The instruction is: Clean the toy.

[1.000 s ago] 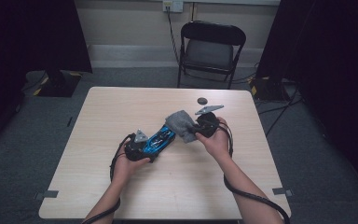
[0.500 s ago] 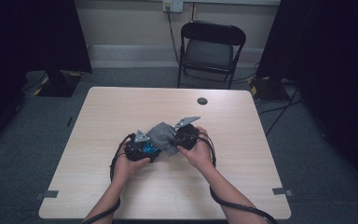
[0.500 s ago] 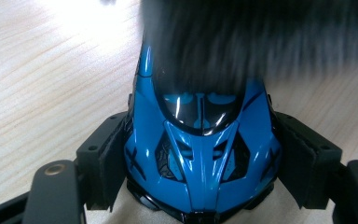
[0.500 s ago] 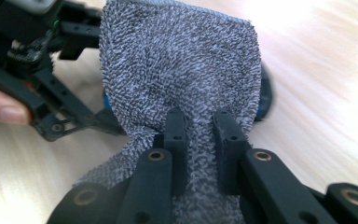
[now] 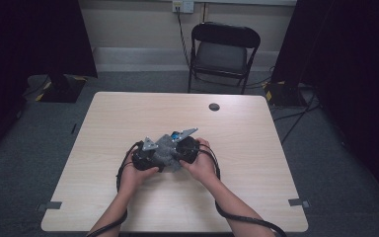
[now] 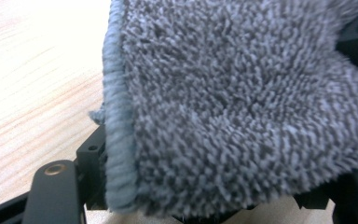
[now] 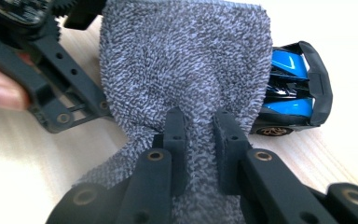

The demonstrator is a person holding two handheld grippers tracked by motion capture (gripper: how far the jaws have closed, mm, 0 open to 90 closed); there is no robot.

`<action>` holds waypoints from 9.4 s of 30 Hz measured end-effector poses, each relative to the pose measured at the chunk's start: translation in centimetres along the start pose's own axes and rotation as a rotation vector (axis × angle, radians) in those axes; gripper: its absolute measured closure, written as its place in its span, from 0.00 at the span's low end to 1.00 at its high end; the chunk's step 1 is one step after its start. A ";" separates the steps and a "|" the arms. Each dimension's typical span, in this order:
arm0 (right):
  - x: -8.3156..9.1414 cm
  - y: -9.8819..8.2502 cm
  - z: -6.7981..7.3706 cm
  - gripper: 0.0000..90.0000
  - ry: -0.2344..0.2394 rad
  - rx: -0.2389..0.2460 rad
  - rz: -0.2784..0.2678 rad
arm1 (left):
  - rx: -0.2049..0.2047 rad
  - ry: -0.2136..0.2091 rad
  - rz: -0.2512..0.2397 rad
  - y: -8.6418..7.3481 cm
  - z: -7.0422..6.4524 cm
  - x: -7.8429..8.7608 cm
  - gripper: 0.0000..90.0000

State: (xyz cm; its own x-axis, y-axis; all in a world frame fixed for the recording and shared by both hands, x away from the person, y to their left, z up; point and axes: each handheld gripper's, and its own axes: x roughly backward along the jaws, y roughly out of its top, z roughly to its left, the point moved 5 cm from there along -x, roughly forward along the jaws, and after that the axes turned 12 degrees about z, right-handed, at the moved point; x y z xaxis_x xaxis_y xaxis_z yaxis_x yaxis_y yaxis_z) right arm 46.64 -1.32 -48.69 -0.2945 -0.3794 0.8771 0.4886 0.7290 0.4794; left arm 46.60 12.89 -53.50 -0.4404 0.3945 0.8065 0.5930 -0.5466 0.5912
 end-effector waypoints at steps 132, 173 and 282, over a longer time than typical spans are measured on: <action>5.3 -2.3 -7.9 0.87 -0.076 -0.165 -0.114 | 0.008 -0.010 -0.002 0.0 -0.1 0.0 0.28; -0.4 0.2 -1.2 0.87 -0.017 0.013 -0.014 | 0.007 -0.009 -0.001 0.0 -0.1 0.0 0.28; 2.6 -8.7 -9.2 0.86 -0.103 -0.286 -0.052 | -0.006 -0.048 -0.059 3.4 -0.3 4.8 0.35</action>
State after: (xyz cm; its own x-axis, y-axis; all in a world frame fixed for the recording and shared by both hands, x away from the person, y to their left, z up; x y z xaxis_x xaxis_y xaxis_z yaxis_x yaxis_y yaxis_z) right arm 49.17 -13.89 -50.27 -0.3993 -0.3417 0.8507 0.6778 0.5148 0.5249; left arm 46.28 12.68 -47.61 -0.4416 0.4610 0.7697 0.5629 -0.5257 0.6378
